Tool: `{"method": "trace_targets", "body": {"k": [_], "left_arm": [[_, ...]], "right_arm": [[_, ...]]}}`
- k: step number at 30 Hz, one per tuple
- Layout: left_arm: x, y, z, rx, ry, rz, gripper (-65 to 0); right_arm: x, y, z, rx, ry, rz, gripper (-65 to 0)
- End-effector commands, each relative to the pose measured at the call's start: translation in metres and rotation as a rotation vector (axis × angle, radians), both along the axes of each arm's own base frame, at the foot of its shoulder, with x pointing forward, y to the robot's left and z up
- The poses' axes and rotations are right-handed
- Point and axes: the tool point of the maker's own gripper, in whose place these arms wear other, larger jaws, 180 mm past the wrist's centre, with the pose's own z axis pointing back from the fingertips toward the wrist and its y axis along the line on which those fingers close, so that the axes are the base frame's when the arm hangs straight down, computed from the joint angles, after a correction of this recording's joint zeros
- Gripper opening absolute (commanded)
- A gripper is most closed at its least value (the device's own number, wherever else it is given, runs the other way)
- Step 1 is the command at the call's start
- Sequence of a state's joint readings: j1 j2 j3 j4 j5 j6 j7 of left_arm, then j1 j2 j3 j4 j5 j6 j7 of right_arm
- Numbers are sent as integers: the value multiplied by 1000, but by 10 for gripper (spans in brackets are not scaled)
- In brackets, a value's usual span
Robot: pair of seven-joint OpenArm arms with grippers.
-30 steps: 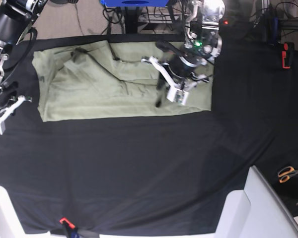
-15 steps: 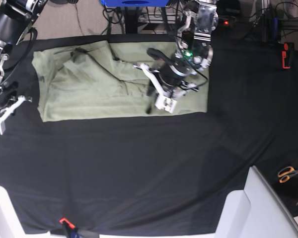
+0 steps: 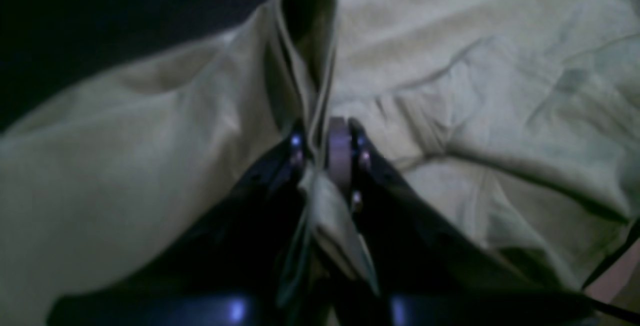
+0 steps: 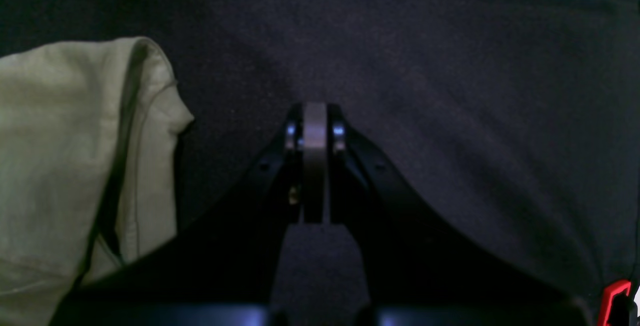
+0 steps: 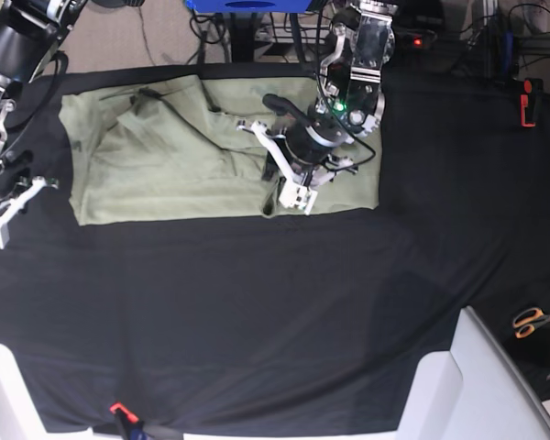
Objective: Fold the T-shirt properly
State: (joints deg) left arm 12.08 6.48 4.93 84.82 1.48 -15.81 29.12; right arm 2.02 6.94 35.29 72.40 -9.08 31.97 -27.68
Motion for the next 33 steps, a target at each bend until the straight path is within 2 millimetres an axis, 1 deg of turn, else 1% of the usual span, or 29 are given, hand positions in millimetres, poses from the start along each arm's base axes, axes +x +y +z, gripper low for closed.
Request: {"method": "trace_targets", "body": {"k": [1, 5, 6, 8, 10, 12, 14, 16, 18, 19, 20, 22, 24, 25, 26, 27, 28, 29, 30, 31, 32, 33], "left_arm": [[9, -6, 12, -30, -44, 3, -650], [9, -6, 11, -28, -40, 0, -650], [8, -10, 11, -30, -39, -9, -650], [4, -23, 13, -37, -40, -50, -640], [1, -33, 14, -42, -42, -78, -520], [-3, -44, 16, -49, -43, -110, -416], [-8, -59, 18, -59, -47, -154, -304], [-13, -71, 20, -67, -49, -189, -216], [-17, -80, 23, -75, -54, -217, -140], [-19, -86, 25, -78, -55, -233, -112], [-23, -93, 26, -83, -58, -259, -86], [-30, -106, 30, -94, -66, -302, -63], [-29, -112, 37, -103, -83, -314, -64], [-27, -108, 41, -103, -94, -303, -64], [-21, -101, 47, -101, -114, -280, -69], [-14, -89, 51, -87, -134, -253, -92], [-12, -72, 52, -65, -141, -225, -135], [-9, -48, 51, -27, -138, -189, -216], [-7, -28, 51, 3, -135, -156, -303], [-4, -2, 51, 40, -133, -111, -418], [-4, 27, 48, 80, -125, -59, -546], [-4, 51, 48, 110, -120, -12, -650]], "right_arm": [[13, -10, 17, -26, -55, -2, -641], [13, -10, 17, -26, -55, -1, -641], [13, -10, 17, -26, -55, -1, -641], [13, -10, 17, -26, -55, -1, -641], [14, -9, 17, -26, -56, 2, -641], [14, -9, 17, -26, -56, 2, -641], [14, -8, 17, -26, -56, 4, -641], [14, -8, 17, -25, -56, 5, -641], [14, -8, 17, -25, -56, 4, -641], [14, -9, 17, -27, -56, 4, -641], [13, -14, 19, -39, -54, 5, -641], [13, -18, 20, -46, -53, 5, -641], [13, -17, 21, -47, -54, 6, -641], [13, -17, 20, -46, -52, 8, -641], [12, -17, 20, -47, -52, 8, -641], [13, -17, 22, -51, -55, 10, -641], [14, -17, 26, -59, -65, 16, -641], [16, -14, 31, -63, -77, 35, -641], [17, -1, 32, -58, -81, 78, -641], [20, 16, 33, -52, -83, 139, -641], [24, 31, 39, -58, -99, 193, -641], [24, 44, 41, -58, -103, 235, -641]]}}
